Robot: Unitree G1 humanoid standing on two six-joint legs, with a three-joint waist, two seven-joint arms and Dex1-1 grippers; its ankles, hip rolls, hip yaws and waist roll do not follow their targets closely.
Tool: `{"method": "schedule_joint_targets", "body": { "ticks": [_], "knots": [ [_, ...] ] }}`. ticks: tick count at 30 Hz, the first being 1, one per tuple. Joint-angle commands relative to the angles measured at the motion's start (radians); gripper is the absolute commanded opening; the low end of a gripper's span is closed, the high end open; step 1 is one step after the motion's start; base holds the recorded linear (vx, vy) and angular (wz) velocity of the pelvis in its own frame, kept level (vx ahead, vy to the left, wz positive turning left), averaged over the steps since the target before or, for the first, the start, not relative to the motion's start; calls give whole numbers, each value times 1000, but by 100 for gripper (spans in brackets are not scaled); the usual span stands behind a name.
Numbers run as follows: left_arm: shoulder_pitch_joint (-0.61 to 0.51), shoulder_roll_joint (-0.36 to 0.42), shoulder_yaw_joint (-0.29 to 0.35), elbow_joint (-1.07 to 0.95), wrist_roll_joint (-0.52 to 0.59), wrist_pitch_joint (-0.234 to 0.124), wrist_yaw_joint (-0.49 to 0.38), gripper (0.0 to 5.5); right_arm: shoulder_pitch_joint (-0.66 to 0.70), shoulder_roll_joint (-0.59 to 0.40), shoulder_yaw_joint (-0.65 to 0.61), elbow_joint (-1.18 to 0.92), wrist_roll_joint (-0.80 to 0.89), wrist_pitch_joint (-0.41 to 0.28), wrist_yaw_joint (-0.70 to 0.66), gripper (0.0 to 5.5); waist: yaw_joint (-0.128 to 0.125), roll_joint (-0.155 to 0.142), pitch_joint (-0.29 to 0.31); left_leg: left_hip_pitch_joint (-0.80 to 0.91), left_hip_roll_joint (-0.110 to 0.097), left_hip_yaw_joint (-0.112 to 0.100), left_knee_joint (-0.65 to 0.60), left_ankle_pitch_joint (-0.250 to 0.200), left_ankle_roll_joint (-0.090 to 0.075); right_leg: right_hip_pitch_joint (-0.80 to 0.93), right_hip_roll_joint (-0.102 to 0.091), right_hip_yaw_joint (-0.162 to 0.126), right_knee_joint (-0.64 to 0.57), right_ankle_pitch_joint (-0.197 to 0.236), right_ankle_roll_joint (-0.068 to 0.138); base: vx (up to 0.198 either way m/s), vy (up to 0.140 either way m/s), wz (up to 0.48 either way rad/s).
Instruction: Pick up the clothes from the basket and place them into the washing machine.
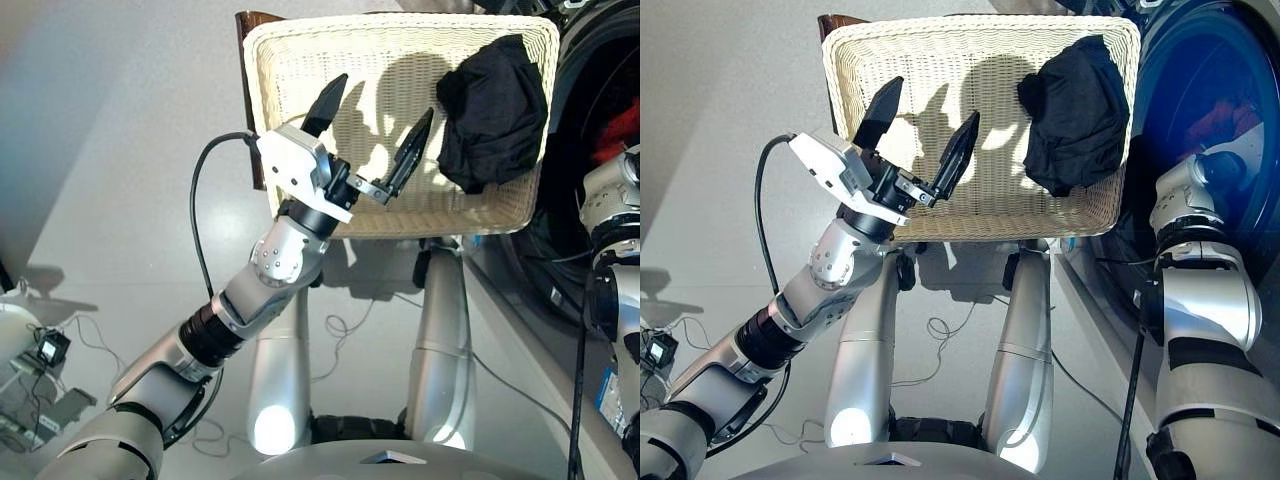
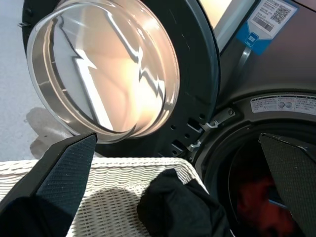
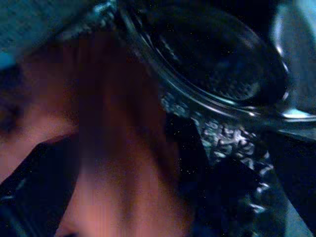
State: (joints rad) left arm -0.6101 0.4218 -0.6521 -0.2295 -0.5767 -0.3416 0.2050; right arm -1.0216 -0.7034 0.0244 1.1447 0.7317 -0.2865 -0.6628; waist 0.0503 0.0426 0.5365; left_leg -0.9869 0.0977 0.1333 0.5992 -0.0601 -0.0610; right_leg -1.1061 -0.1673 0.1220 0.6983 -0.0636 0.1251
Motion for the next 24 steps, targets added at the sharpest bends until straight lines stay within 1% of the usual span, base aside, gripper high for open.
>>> {"method": "schedule_joint_targets", "body": {
  "ticks": [1, 3, 4, 5, 6, 8, 9, 10, 11, 13, 16, 19, 23, 24],
  "knots": [
    [19, -15, 77, -90, 30, -56, -2, 550, 139, -17, 57, -200, -38, -93, 59, 550, -68, 22, -16, 38, 30, -14, 23, -43, -39, 77, 40, -38, -28, -23, -5, 0, 0, 0],
    [33, -18, 89, -90, 34, -54, -6, 550, 245, 44, 75, -366, -45, -117, 112, 550, -80, 7, -16, 38, 33, -13, 23, -43, -38, 76, 44, -38, -29, -23, -7, 0, 0, 0],
    [41, -17, 99, -90, 36, -53, -11, 550, 312, 61, 92, -451, -72, -113, 150, 550, -85, 0, -16, 38, 35, -13, 21, -41, -37, 77, 45, -39, -31, -23, -8, 0, 0, 0],
    [43, -17, 98, -91, 36, -53, -11, 550, 320, 63, 88, -459, -75, -110, 147, 550, -84, -1, -16, 41, 34, -13, 20, -41, -37, 80, 44, -39, -31, -23, -8, 0, 0, 0],
    [62, -20, 112, -93, 35, -49, -19, 550, 427, 123, 94, -597, -74, -132, 203, 550, -96, -13, -16, 36, 36, -15, 23, -41, -35, 77, 47, -39, -31, -24, -9, 0, 0, 0],
    [87, -18, 129, -98, 27, -52, -33, 550, 499, 156, 112, -687, -102, -134, 252, 550, -99, -23, -16, 40, 36, -17, 27, -42, -34, 82, 48, -41, -31, -24, -10, 0, 0, 0],
    [89, -17, 129, -99, 26, -51, -34, 550, 502, 157, 112, -690, -103, -133, 251, 550, -99, -24, -16, 41, 36, -17, 27, -42, -34, 83, 48, -41, -31, -25, -10, 0, 0, 0],
    [104, -18, 141, -105, 24, -48, -37, 550, 551, 188, 140, -759, -144, -124, 278, 550, -103, -30, -16, 41, 39, -19, 32, -45, -33, 83, 51, -40, -27, -25, -11, 0, 0, 0],
    [109, -18, 145, -103, 24, -47, -39, 550, 567, 198, 157, -796, -158, -120, 296, 550, -105, -34, -16, 40, 41, -17, 37, -45, -33, 84, 52, -41, -24, -26, -11, 0, 0, 0],
    [116, -21, 151, -106, 30, -45, -38, 550, 591, 231, 194, -859, -179, -116, 316, 550, -105, -40, -16, 43, 44, -19, 45, -50, -32, 89, 55, -42, -21, -28, -13, 0, 0, 0],
    [120, -21, 163, -109, 41, -46, -34, 550, 595, 234, 251, -943, -246, -103, 352, 550, -104, -48, -16, 46, 45, -22, 51, -53, -31, 93, 58, -41, -18, -31, -12, 0, 0, 0],
    [124, -22, 161, -112, 45, -50, -41, 550, 568, 218, 300, -978, -313, -84, 372, 550, -99, -46, -16, 49, 46, -22, 44, -50, -30, 96, 57, -45, -20, -29, -10, 0, 0, 0],
    [127, -27, 161, -113, 42, -54, -53, 550, 486, 216, 343, -915, -374, -51, 368, 550, -87, -42, -16, 57, 43, -29, 39, -48, -31, 104, 54, -50, -16, -35, -12, 0, 0, 0],
    [127, -27, 161, -113, 42, -54, -53, 550, 485, 216, 343, -915, -374, -51, 367, 550, -88, -42, -16, 56, 43, -29, 39, -48, -32, 104, 54, -51, -16, -36, -12, 0, 0, 0]
  ]
}}
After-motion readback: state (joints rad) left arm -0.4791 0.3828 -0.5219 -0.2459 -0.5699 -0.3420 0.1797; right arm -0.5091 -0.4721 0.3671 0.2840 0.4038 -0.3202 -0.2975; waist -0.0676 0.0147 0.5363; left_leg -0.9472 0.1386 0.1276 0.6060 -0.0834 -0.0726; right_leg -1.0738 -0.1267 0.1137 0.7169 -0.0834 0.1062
